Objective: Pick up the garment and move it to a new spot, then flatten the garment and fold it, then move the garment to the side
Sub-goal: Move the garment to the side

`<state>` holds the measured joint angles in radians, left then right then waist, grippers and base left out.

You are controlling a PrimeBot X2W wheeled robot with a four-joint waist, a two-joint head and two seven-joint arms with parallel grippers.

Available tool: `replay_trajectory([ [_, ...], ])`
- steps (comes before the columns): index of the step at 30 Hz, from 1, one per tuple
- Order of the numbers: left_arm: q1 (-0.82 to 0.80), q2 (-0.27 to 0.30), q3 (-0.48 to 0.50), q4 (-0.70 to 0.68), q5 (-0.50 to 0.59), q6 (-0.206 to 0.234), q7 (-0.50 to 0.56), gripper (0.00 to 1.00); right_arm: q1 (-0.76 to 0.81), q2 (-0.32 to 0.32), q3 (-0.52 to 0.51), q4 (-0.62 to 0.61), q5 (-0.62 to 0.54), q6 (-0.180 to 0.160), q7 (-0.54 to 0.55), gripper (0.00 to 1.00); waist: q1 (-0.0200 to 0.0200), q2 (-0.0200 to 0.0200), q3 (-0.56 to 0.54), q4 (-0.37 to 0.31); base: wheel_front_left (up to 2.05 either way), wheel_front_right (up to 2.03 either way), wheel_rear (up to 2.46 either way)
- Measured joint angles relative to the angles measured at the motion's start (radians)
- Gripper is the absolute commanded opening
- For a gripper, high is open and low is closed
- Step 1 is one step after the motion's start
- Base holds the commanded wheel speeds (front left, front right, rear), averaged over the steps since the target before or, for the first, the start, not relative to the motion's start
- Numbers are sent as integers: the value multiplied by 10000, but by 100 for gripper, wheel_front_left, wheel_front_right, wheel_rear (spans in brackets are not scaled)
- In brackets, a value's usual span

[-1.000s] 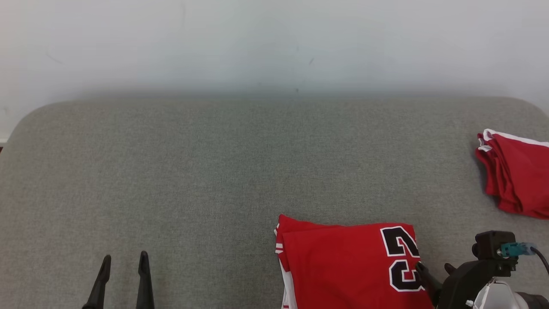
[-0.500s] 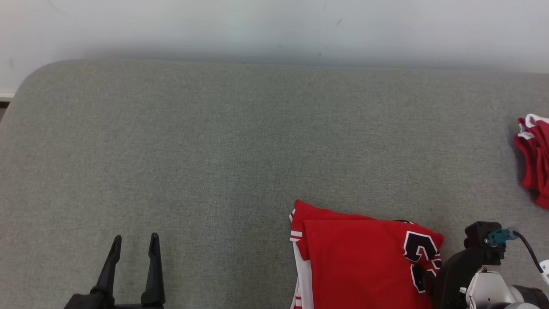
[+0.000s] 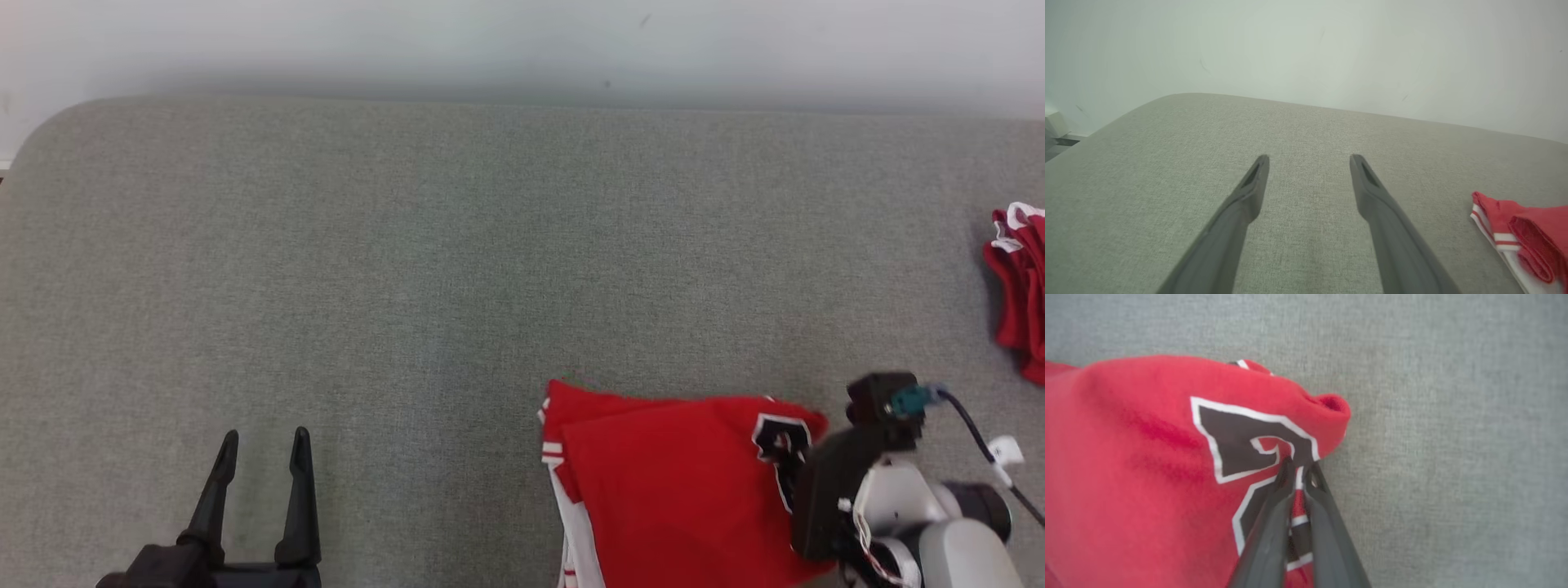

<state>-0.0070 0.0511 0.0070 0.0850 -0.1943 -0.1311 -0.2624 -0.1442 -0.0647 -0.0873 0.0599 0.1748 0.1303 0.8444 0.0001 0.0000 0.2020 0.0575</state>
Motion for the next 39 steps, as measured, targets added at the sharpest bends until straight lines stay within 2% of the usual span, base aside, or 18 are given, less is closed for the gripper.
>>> replay_trajectory([
  [4,-266,-4,-54,-123,-71,0,0,100,-1060,-631,470,215,109,0,-121,0,0,0,109,-114,0,0,0],
  [8,-611,6,-96,-299,-109,0,-2,100,-2330,-1277,520,514,247,0,-67,0,0,0,332,-221,0,0,0],
  [12,-802,25,-234,-474,-109,0,0,100,-3246,-1925,213,428,351,0,418,0,1,1,634,-332,0,0,0],
  [16,-820,21,-274,-625,-96,0,0,100,-3788,-2491,-639,-52,439,0,803,0,1,1,968,-485,0,0,0],
  [23,-1181,104,-431,-591,-109,0,0,100,-4952,-2383,-2033,-368,635,0,1231,0,1,1,1618,-816,0,0,0],
  [31,-1532,282,-631,-589,-178,0,0,100,-5426,-2803,-3822,-825,165,0,1866,0,0,1,2249,-1083,0,0,0],
  [35,-1623,418,-709,-589,-184,0,0,100,-5483,-3074,-4495,-755,-460,0,1526,0,0,1,2496,-1151,0,0,0],
  [39,-1832,546,-780,-585,-184,0,0,100,-5528,-3611,-4437,-313,-1197,0,545,0,0,1,2755,-1176,0,0,0],
])
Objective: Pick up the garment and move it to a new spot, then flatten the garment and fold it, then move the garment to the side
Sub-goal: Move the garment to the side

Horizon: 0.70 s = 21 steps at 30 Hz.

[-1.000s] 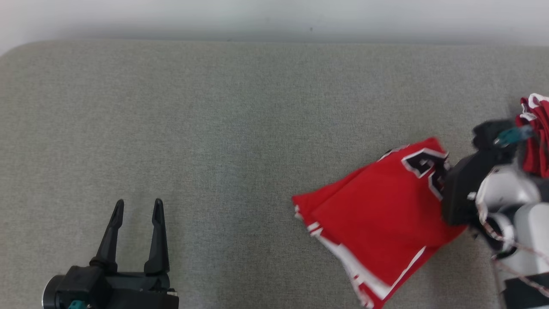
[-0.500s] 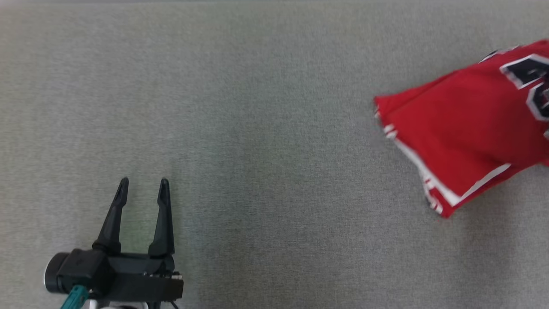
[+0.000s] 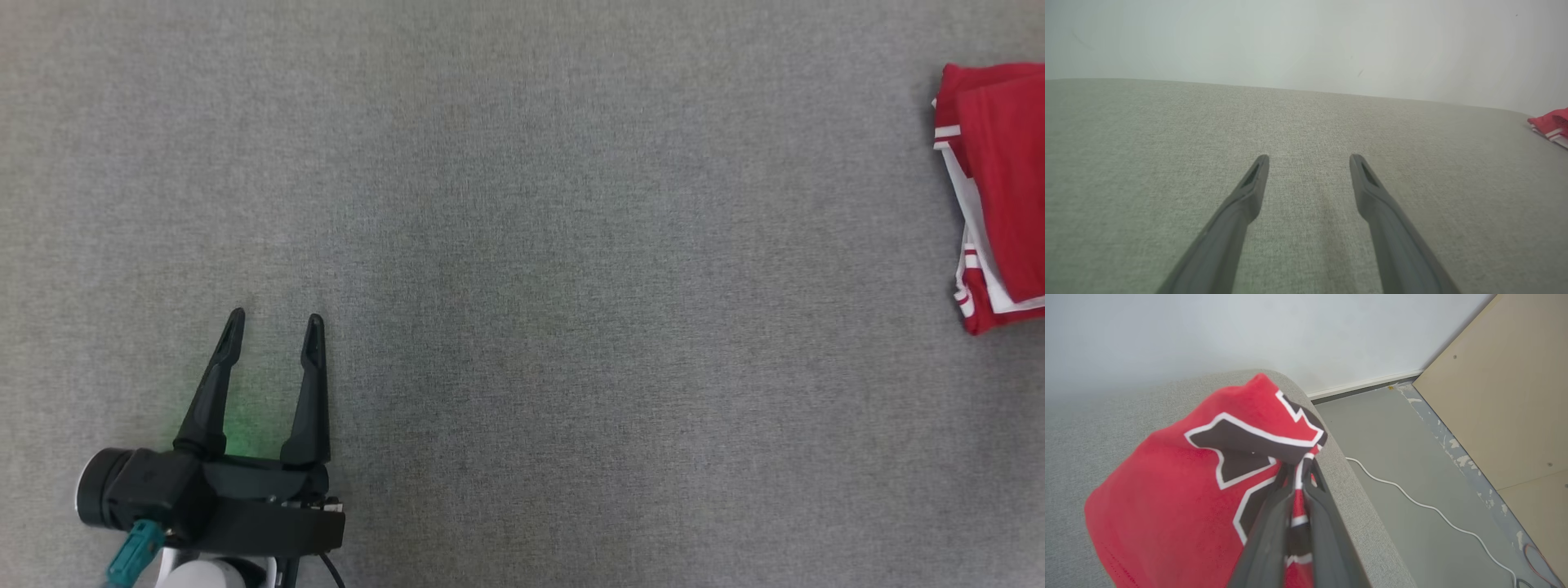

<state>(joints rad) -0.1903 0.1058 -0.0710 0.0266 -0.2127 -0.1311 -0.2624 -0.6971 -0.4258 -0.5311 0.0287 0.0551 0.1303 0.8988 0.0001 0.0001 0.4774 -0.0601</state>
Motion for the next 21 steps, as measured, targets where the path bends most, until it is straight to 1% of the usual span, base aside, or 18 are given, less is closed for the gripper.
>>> replay_trajectory([
  [3,-100,104,-121,36,-2,0,0,100,-15,-238,92,633,-512,0,-644,0,1,1,190,6,0,0,0],
  [4,-100,104,-121,36,-2,0,0,100,-15,-238,92,633,-512,0,-644,0,1,1,190,6,0,0,0],
  [8,-260,232,-224,61,-4,-2,0,100,-59,-466,-67,1204,-1367,0,-1434,0,0,1,381,68,0,0,0],
  [10,-282,261,-245,79,-4,-2,0,100,-144,-477,-194,1480,-1630,0,-1755,0,0,0,447,99,0,0,0],
  [12,-333,282,-245,86,-4,-2,0,100,-204,-466,-276,1741,-1990,0,-1835,0,0,1,487,119,0,0,0],
  [13,-338,307,-253,111,-2,-2,0,100,-208,-330,-305,1898,-1985,0,-1988,0,0,0,492,105,0,0,0],
  [15,-339,349,-288,130,-2,-2,0,100,-209,-311,-196,1971,-2217,0,-2150,0,-1,0,488,76,0,0,0],
  [16,-345,362,-326,136,2,-2,0,100,-211,-276,-192,1994,-2332,0,-2211,29,0,0,476,71,0,0,0],
  [17,-354,376,-359,146,4,-2,0,100,-206,-209,-182,2025,-2414,0,-2228,86,0,1,452,67,0,0,0],
  [18,-360,380,-359,163,2,-2,0,100,-205,-107,-163,2071,-2426,0,-2201,100,-1,0,421,60,0,0,0],
  [21,-361,393,-303,192,12,-2,0,100,-165,69,6,2006,-2533,0,-2303,100,-1,0,296,21,0,0,0],
])
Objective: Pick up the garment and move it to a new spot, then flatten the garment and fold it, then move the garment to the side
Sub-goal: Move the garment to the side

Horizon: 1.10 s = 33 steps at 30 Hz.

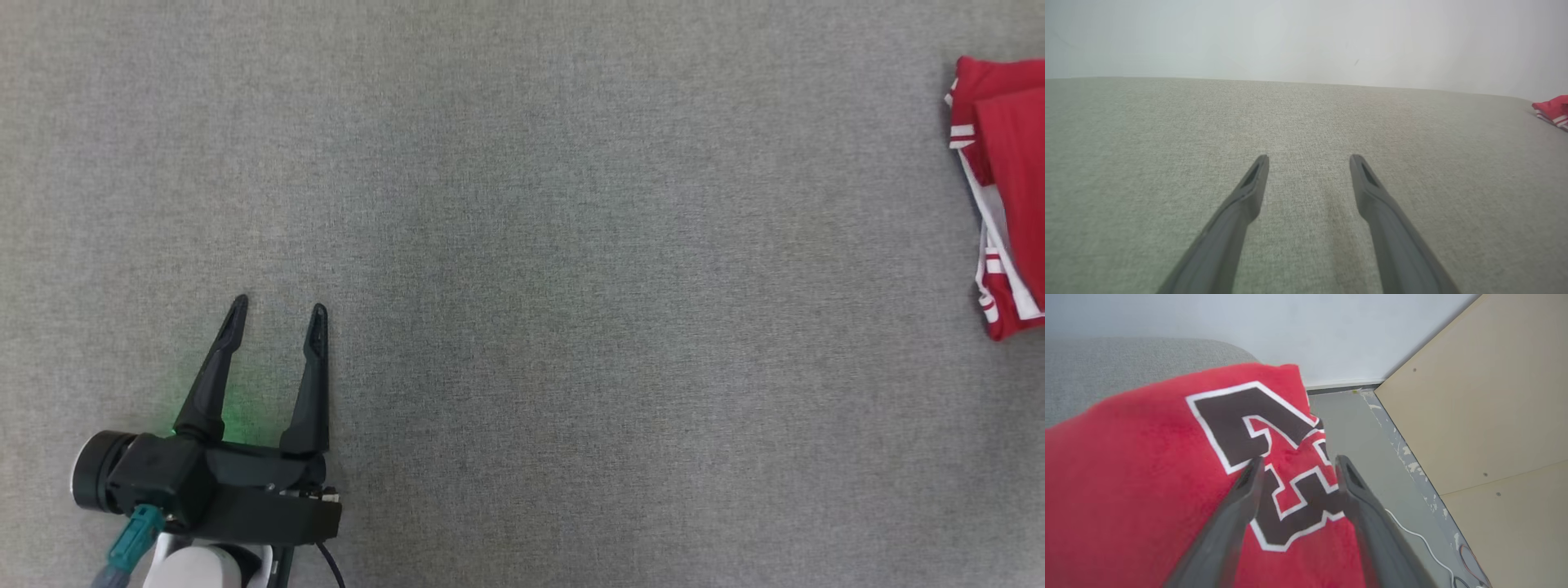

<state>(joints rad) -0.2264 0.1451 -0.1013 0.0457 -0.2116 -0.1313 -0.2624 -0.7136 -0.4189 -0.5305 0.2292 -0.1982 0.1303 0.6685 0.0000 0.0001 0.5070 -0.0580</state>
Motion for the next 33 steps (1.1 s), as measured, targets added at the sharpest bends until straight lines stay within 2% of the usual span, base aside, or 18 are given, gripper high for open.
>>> replay_trajectory([
  [6,14,-81,128,-92,-157,-2,0,100,247,52,314,-330,-10,0,-261,100,0,-1,-452,-91,0,0,0],
  [11,292,-238,368,-560,-389,-2,-2,100,832,393,702,-769,403,0,-550,100,-1,-1,-1059,-157,0,0,0],
  [15,775,-445,585,-637,-748,-2,0,100,1553,759,1104,-1170,855,0,-1396,100,-1,-2,-1669,-197,0,0,0],
  [20,1316,-662,1003,-382,-1085,-2,0,100,3026,1829,2008,-1687,1547,2,-3204,100,-2,-2,-2513,-250,0,0,0],
  [24,1881,-763,1442,-4,-1114,13,0,100,4010,2704,2968,-1444,2270,2,-4784,100,-3,-3,-3177,-318,0,0,0],
  [30,2223,-869,1994,384,-1080,134,0,100,5194,3290,4113,-591,2790,0,-7020,100,-3,-3,-4025,-350,0,0,0],
  [33,2324,-899,2144,596,-1037,167,-2,100,5601,3492,4493,-385,2819,0,-7775,100,-3,-2,-4367,-305,0,0,0],
])
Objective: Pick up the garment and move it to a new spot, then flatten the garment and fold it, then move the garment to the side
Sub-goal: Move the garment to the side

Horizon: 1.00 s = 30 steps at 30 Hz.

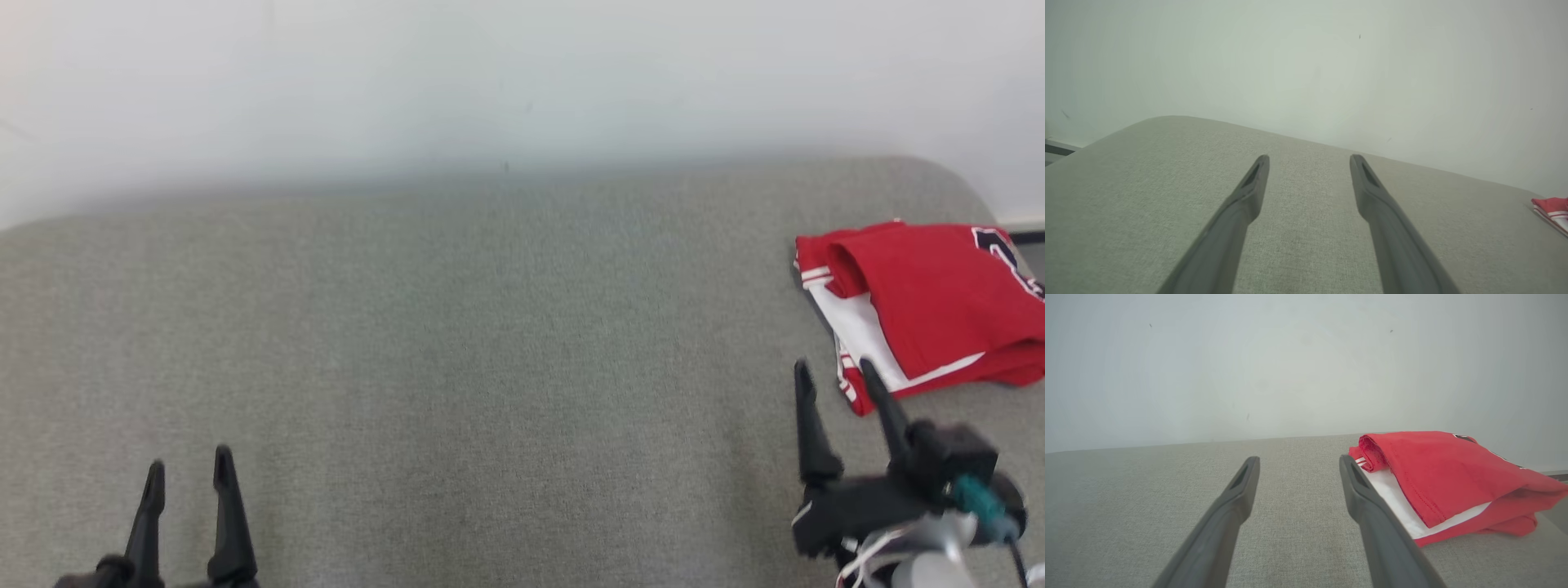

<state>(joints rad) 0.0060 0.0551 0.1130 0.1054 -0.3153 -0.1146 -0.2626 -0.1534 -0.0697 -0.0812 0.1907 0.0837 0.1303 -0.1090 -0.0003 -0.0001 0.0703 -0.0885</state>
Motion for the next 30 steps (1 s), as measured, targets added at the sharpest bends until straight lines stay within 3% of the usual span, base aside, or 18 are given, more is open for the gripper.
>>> replay_trajectory([
  [6,369,-15,274,453,274,90,2,100,546,148,274,244,219,0,-669,100,2,0,-527,135,0,0,0],
  [16,750,0,19,1354,721,6,2,100,1379,192,775,420,293,0,-410,100,2,1,-925,333,0,0,0],
  [30,779,-17,-35,1317,855,-6,2,100,1569,192,773,280,468,0,-236,100,3,1,-973,407,0,0,0],
])
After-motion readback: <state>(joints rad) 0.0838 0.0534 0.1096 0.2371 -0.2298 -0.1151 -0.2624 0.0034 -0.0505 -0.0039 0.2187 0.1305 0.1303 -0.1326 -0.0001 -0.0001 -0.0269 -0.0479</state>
